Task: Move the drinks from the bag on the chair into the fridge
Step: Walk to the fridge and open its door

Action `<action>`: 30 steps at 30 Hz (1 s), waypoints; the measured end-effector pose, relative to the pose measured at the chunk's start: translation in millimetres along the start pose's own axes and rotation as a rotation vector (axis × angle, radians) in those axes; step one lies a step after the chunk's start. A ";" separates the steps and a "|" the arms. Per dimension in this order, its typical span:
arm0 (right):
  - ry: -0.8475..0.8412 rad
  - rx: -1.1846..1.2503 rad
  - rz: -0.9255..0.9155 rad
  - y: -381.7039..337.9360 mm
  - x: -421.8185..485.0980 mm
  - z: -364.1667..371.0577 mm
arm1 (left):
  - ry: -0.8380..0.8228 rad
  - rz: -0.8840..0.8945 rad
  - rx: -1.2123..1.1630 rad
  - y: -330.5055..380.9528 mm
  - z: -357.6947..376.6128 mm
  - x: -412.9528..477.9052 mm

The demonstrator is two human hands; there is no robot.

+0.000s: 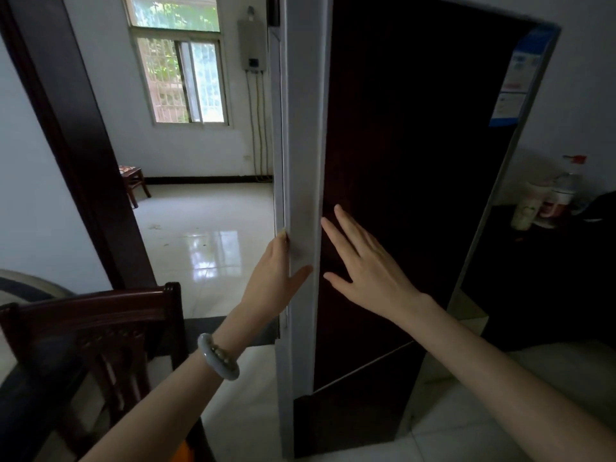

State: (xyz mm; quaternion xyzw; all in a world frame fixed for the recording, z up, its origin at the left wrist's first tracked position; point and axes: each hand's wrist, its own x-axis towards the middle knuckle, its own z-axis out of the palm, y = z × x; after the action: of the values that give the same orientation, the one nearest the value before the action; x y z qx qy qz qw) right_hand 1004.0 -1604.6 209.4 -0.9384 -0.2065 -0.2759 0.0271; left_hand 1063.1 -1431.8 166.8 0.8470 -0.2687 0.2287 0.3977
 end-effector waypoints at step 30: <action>-0.061 -0.656 0.313 44.4 -300.5 -110.4 | -0.173 0.614 0.230 168.5 153.2 -110.2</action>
State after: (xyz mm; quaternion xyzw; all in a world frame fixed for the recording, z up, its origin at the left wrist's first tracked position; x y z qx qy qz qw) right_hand 736.8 -1775.3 146.7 -0.9252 0.0384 -0.2918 -0.2397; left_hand 899.6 -1614.6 104.6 0.7820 -0.5165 0.2939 0.1879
